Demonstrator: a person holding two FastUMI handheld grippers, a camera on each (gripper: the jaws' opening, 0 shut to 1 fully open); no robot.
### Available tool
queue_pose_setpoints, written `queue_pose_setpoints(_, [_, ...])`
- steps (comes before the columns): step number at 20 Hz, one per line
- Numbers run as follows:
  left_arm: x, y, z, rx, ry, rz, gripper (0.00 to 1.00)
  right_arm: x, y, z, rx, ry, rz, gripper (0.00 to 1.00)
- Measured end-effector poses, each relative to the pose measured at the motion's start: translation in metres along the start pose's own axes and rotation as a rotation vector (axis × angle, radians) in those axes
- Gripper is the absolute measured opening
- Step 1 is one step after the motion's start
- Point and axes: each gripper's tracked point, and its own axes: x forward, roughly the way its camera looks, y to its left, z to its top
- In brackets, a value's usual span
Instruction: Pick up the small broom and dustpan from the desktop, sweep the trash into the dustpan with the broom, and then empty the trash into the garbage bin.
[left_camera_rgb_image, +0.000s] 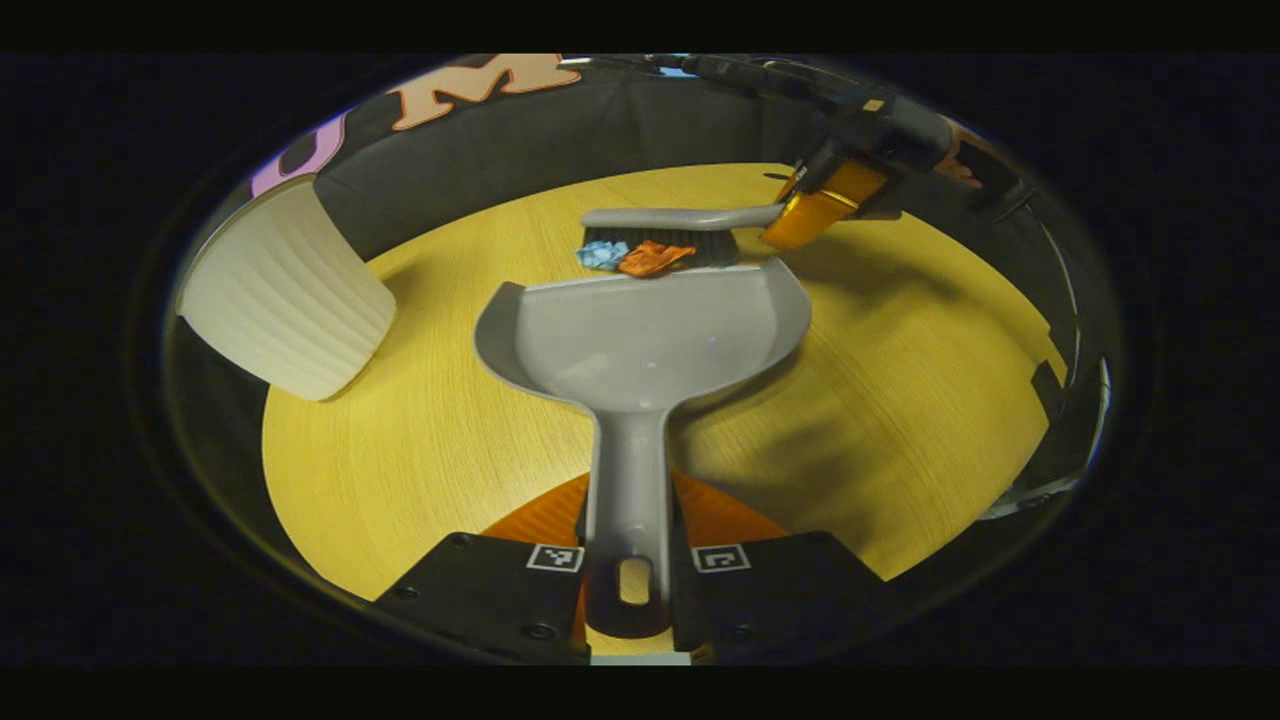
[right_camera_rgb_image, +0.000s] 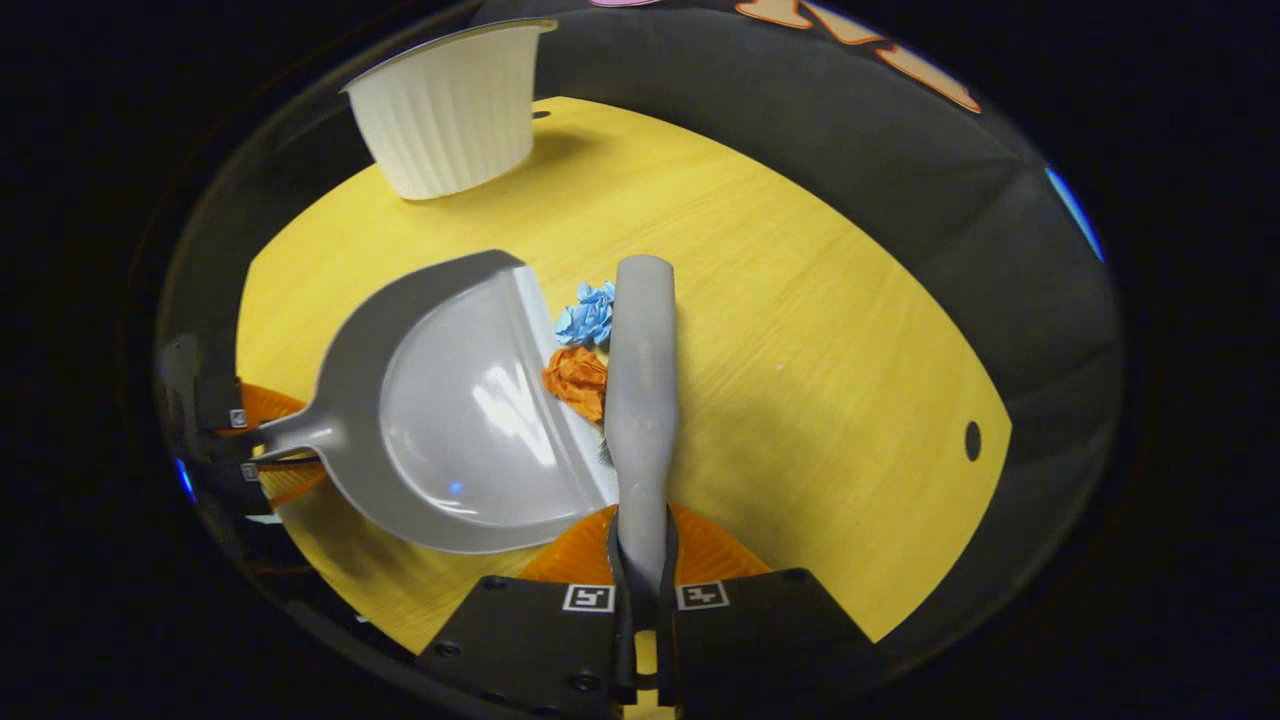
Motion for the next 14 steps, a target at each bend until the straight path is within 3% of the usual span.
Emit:
queue_pose_setpoints(2, [-0.002, -0.002, 0.003, 0.005, -0.010, -0.003, 0.27, -0.007, -0.006, 0.002, -0.038, 0.005, 0.057, 0.07])
queue_pose_setpoints(5, [-0.001, -0.001, 0.004, 0.000, -0.019, -0.006, 0.25, -0.020, -0.012, 0.008, 0.058, -0.032, 0.169, 0.07])
queue_pose_setpoints(9, [-0.003, 0.000, 0.011, -0.027, -0.074, 0.022, 0.25, -0.057, -0.045, 0.027, 0.240, -0.173, 0.127, 0.07])
queue_pose_setpoints(14, [-0.034, 0.007, 0.051, -0.050, -0.209, 0.095, 0.24, -0.092, -0.100, -0.018, 0.459, -0.325, 0.047, 0.07])
